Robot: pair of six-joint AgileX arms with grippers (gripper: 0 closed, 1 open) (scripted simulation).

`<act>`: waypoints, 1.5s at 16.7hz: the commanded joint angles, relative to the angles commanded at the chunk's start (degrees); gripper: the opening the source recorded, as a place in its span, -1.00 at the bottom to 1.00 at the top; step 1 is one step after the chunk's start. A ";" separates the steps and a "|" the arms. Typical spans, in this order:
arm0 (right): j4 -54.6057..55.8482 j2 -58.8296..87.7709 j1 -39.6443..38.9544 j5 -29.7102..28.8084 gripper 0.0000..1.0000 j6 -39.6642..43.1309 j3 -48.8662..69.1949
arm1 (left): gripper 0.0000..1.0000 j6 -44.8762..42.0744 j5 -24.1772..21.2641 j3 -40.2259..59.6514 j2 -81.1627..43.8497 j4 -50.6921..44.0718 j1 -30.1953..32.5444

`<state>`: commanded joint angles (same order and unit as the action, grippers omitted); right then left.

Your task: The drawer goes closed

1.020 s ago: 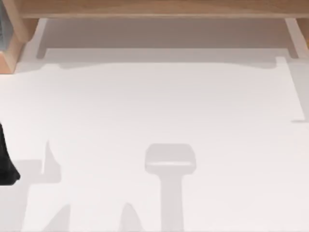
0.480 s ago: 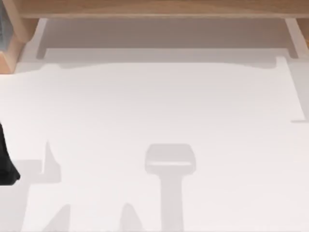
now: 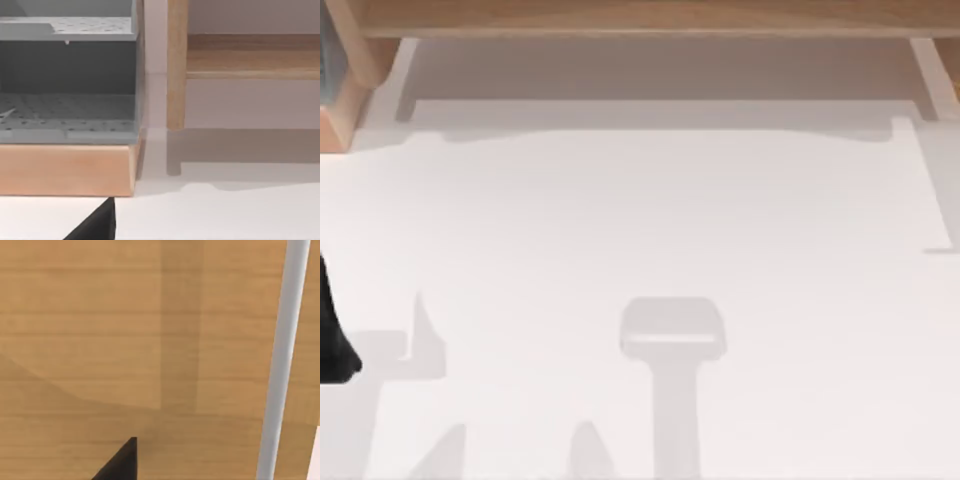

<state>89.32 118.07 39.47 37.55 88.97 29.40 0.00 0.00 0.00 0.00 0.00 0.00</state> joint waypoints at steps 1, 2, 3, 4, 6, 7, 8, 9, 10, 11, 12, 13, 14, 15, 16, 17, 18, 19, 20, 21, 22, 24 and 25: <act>0.00 0.00 0.00 0.00 0.25 0.00 0.00 | 1.00 0.00 0.00 0.00 0.00 0.00 0.00; 0.00 0.00 0.00 0.00 0.10 0.00 0.00 | 1.00 0.00 0.00 0.00 0.00 0.00 0.00; 0.00 0.00 0.00 0.00 -0.06 0.00 0.00 | 1.00 0.00 0.00 0.00 0.00 0.00 0.00; 0.00 0.00 0.00 0.00 -0.21 0.00 0.00 | 1.00 0.00 0.00 0.00 0.00 0.00 0.00; 0.00 0.00 0.00 0.00 -0.51 0.00 0.00 | 1.00 0.00 0.00 0.00 0.00 0.00 0.00; 0.00 0.00 0.00 0.00 -0.66 0.00 0.00 | 1.00 0.00 0.00 0.00 0.00 0.00 0.00; 0.00 0.00 0.00 0.00 -0.81 0.00 0.00 | 1.00 0.00 0.00 0.00 0.00 0.00 0.00; 0.00 0.00 0.00 0.00 -0.96 0.00 0.00 | 1.00 0.00 0.00 0.00 0.00 0.00 0.00; 0.00 0.00 0.00 0.00 -1.00 0.00 0.00 | 1.00 0.00 0.00 0.00 0.00 0.00 0.00; 0.00 0.00 0.00 0.00 -1.00 0.00 0.00 | 1.00 0.00 0.00 0.00 0.00 0.00 0.00; 0.00 0.00 0.00 0.00 -1.00 0.00 0.00 | 1.00 0.00 0.00 0.00 0.00 0.00 0.00; 0.00 0.00 0.00 0.00 -1.00 0.00 0.00 | 1.00 0.00 0.00 0.00 0.00 0.00 0.00; 0.00 0.00 0.00 0.00 -1.00 0.00 0.00 | 1.00 0.00 0.00 0.00 0.00 0.00 0.00; 0.00 0.00 0.00 0.00 -1.00 0.00 0.00 | 1.00 0.00 0.00 0.00 0.00 0.00 0.00; 0.00 0.00 0.00 0.00 -1.00 0.00 0.00 | 1.00 0.00 0.00 0.00 0.00 0.00 0.00; 0.00 0.00 0.00 0.00 -1.00 0.00 0.00 | 1.00 0.00 0.00 0.00 0.00 0.00 0.00; -0.13 0.12 0.10 -0.04 -1.00 -0.10 -0.05 | 1.00 0.00 0.00 0.00 0.00 0.00 0.00; -0.21 0.18 0.03 -0.14 -1.00 -0.08 0.12 | 1.00 0.00 0.00 0.00 0.00 0.00 0.00; -0.58 0.41 -0.27 -0.52 -1.00 -0.05 0.79 | 1.00 0.00 0.00 0.00 0.00 0.00 0.00; -1.22 0.82 -0.80 -1.10 -1.00 -0.03 1.89 | 1.00 0.00 0.00 0.00 0.00 0.00 0.00; -2.10 1.37 -1.52 -1.83 -1.00 -0.01 3.32 | 1.00 0.00 0.00 0.00 0.00 0.00 0.00; -4.24 2.66 -3.29 -3.56 -1.00 0.00 6.68 | 1.00 0.00 0.00 0.00 0.00 0.00 0.00; -5.32 3.29 -4.21 -4.45 -1.00 -0.02 8.32 | 1.00 0.00 0.00 0.00 0.00 0.00 0.00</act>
<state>84.00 121.36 35.25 33.10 88.95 37.72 0.00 0.00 0.00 0.00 0.00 0.00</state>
